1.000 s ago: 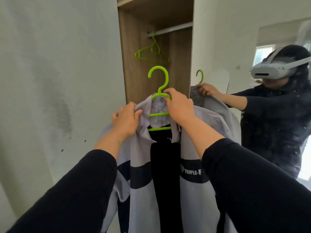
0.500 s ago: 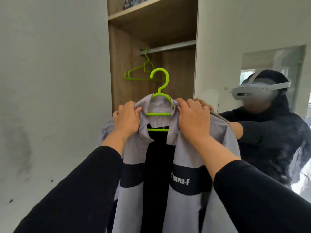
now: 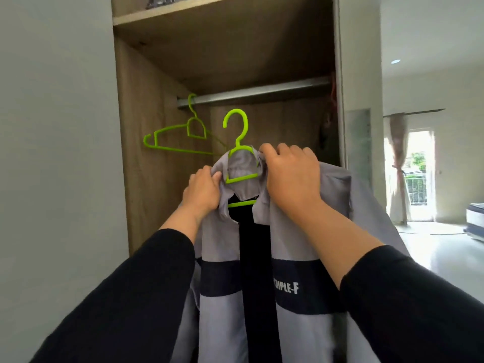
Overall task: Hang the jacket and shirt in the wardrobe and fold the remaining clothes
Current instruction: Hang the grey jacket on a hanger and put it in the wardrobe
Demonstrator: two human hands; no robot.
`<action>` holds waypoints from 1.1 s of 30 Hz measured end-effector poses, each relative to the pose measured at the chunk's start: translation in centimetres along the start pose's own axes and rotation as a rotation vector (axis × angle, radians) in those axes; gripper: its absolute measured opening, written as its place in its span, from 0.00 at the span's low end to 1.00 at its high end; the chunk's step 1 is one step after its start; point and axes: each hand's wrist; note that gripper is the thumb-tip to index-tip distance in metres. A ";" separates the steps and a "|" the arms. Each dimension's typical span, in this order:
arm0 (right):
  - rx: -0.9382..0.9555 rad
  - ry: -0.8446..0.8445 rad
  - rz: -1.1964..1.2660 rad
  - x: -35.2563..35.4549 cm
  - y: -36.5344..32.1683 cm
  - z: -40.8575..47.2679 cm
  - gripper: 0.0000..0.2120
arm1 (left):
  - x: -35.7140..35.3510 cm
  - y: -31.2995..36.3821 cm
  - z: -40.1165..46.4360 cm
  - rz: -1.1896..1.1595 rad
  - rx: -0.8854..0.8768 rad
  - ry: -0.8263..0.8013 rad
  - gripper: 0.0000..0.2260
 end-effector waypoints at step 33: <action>-0.337 -0.364 -0.151 -13.8 3.0 14.9 0.10 | 2.8 -0.6 20.0 0.198 0.139 0.116 0.16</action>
Point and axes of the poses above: each hand's wrist, its own z-axis towards the middle knuckle, its own x-axis out of the back of the hand, y = z × x, and after that the axes turned 10 degrees about x, right-handed
